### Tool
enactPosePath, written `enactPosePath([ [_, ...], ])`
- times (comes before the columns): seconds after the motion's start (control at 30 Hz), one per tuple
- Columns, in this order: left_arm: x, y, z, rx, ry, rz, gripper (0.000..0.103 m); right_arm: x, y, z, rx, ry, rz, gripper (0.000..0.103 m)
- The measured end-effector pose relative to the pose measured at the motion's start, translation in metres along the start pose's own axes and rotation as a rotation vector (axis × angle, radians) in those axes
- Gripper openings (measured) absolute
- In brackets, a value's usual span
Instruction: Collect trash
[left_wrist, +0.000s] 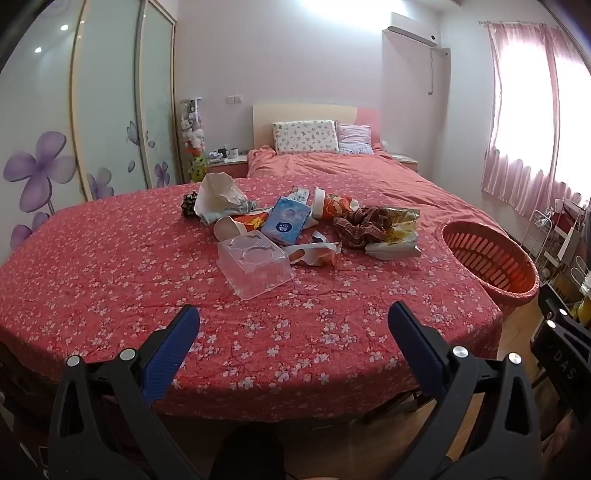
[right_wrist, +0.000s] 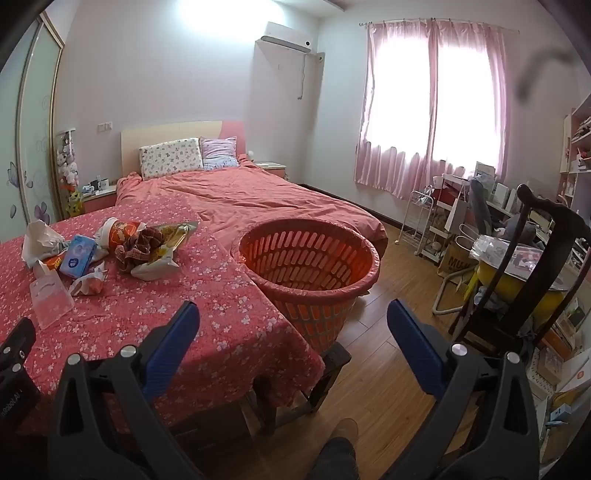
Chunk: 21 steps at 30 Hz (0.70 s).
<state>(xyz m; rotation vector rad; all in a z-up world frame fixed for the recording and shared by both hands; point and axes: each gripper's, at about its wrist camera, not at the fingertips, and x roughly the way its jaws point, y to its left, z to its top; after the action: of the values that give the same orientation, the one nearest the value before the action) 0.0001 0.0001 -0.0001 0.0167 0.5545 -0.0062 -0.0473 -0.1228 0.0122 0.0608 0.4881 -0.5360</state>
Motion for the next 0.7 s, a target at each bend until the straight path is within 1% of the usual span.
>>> enactPosePath([
  [0.5, -0.0017, -0.0035, -0.0048, -0.002, 0.002, -0.001, 0.101, 0.0003, 0.0000, -0.0005, 0.000, 0.000, -0.001, 0.099],
  [0.53, 0.0009, 0.0013, -0.0035, -0.009, 0.007, -0.006, 0.101, 0.0003, 0.0000, -0.0005, 0.000, 0.000, 0.000, 0.099],
  [0.7, 0.0015, 0.0026, -0.0035, -0.010, 0.009, -0.005, 0.101, 0.0005, -0.0001, -0.0007, 0.001, 0.000, 0.001, 0.099],
])
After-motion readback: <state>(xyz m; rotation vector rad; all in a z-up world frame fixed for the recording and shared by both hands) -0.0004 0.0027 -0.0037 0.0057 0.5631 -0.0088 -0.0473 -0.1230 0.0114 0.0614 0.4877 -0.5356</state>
